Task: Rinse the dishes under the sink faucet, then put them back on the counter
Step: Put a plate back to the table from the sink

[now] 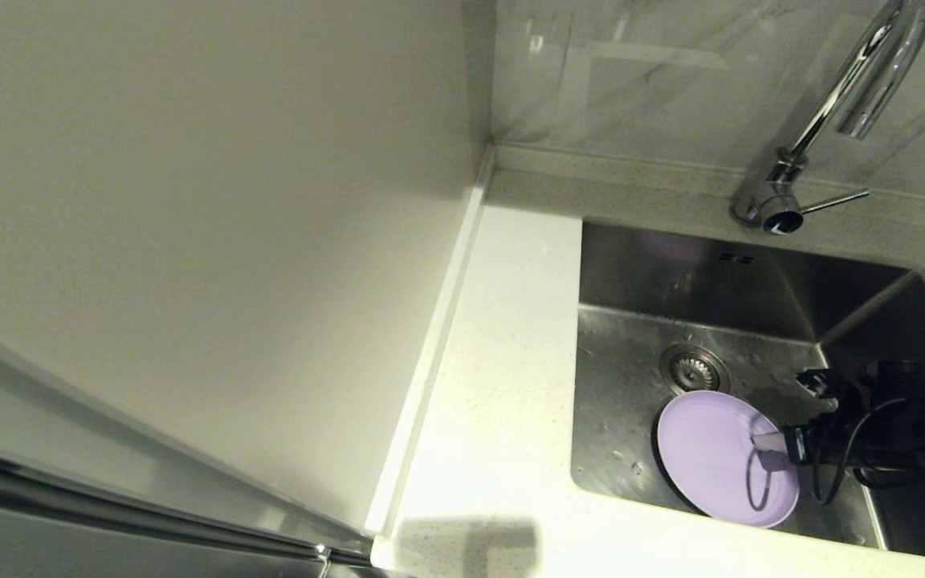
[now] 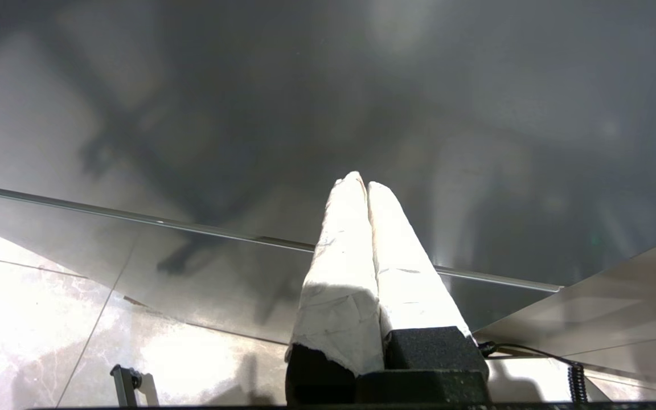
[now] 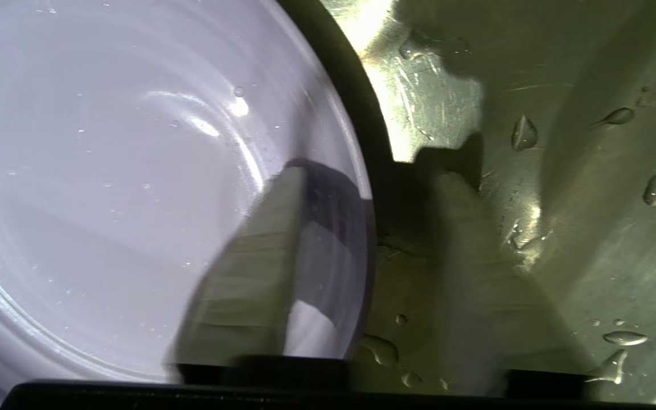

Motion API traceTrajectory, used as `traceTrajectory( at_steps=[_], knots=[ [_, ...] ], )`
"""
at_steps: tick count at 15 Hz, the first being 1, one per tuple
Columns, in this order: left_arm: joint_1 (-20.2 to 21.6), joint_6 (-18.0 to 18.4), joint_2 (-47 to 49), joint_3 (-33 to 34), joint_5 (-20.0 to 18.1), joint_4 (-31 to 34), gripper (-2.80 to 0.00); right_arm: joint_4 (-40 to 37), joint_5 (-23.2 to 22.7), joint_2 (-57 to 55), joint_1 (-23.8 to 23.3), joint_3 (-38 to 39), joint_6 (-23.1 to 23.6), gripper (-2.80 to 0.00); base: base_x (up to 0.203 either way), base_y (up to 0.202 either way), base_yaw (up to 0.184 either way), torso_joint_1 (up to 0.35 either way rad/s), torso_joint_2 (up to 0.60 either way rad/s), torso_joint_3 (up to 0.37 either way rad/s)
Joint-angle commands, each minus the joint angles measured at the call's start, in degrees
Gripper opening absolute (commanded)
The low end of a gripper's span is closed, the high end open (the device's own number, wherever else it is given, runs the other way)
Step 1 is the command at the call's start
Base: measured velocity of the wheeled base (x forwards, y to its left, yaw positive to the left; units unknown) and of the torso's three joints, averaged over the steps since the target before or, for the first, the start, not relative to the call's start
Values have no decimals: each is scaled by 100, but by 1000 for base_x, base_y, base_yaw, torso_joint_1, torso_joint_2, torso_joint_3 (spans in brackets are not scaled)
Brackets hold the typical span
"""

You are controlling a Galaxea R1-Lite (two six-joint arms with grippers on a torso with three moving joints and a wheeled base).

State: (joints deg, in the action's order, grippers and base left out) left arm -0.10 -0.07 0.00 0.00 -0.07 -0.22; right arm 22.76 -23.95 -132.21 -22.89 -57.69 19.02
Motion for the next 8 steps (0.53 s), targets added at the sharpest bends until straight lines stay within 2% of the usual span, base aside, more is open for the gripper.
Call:
traceTrajectory(
  at_steps=[1,8],
  knots=[
    [1,-1,-7,18,0,-4,-280,28,173,147,-5,2,1,-280,0,0,0,0,0,0],
    [1,-1,0,18,7,-4,-280,49,783,869,-188,-5,-10,-280,0,0,0,0,0,0]
  ],
)
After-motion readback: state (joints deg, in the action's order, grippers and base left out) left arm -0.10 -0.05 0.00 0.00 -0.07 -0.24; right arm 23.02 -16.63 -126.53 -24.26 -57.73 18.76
